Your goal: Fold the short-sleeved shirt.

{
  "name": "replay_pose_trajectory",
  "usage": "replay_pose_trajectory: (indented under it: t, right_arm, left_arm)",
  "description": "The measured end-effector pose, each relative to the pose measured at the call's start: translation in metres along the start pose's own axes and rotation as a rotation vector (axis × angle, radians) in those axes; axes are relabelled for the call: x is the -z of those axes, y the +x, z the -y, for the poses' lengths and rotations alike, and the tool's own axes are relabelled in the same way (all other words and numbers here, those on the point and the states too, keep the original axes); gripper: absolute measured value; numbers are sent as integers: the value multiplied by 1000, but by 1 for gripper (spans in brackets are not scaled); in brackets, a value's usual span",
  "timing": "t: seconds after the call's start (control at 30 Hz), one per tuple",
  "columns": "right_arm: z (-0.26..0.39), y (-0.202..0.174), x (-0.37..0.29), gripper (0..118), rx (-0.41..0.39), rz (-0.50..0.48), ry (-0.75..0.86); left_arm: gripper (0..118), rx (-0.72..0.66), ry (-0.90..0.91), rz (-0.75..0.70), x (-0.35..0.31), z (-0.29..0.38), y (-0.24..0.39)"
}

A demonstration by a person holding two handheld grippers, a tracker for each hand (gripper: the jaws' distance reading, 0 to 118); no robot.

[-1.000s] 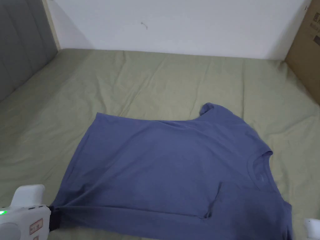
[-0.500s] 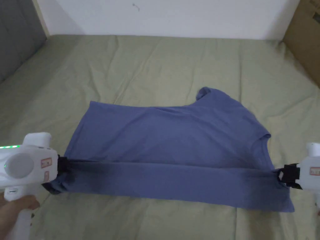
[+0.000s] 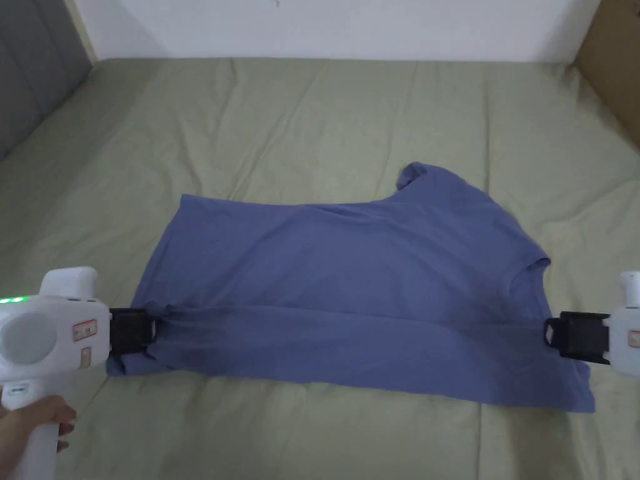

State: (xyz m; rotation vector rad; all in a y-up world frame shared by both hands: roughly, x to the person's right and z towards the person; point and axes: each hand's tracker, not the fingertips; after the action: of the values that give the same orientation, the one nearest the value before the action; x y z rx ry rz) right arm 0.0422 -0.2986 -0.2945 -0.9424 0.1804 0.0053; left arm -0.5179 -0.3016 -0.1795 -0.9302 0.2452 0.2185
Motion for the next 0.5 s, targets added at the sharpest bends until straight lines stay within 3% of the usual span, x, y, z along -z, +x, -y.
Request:
replay_pose_trajectory:
  t: [0.07,0.1,0.13,0.23,0.3,0.33,0.43,0.47,0.5]
  right_arm:
    - [17,-5,-8,25,8,5,17]
    - [25,-8,-8,3,32,42,23]
    - [34,-11,-6,3,54,77,-7]
    - [54,-18,3,1,90,-8,-55]
    - [58,-25,7,1,60,-19,-81]
    - [58,-29,10,1,55,-13,-74]
    - [56,-33,8,1,66,-57,-73]
    - [55,-35,7,1,76,-67,-70]
    - [55,-36,7,1,73,-75,-72]
  left_arm:
    - [16,-32,20,17,-16,22,-3]
    - [1,-45,17,16,-19,32,-2]
    - [0,-65,10,5,-20,44,-7]
    - [0,-93,25,-1,-25,58,-6]
    - [0,-123,20,2,-16,51,-14]
    - [18,-142,39,11,-15,46,-16]
    - [115,-119,37,-9,4,28,-22]
    - [118,-105,25,-17,13,25,-22]
    - [114,-99,23,-20,22,23,-24]
